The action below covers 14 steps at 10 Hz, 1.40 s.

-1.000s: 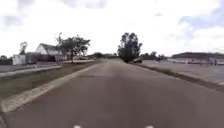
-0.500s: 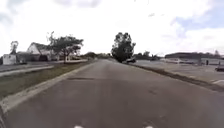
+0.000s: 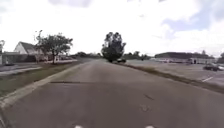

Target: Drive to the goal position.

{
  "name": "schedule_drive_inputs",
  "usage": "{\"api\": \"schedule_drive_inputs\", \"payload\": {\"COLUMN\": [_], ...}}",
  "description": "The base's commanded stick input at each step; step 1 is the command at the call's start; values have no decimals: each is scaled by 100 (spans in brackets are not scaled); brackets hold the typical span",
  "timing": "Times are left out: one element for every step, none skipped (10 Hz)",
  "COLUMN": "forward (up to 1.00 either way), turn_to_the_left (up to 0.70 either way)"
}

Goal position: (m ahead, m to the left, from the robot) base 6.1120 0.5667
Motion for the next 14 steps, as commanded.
{"api": "schedule_drive_inputs", "payload": {"forward": [70,70,70,70,70,70,70,70,70,70,70,70,70,70], "turn_to_the_left": [0,0,0,0,0,0,0,0,0,0,0,0,0,17]}}
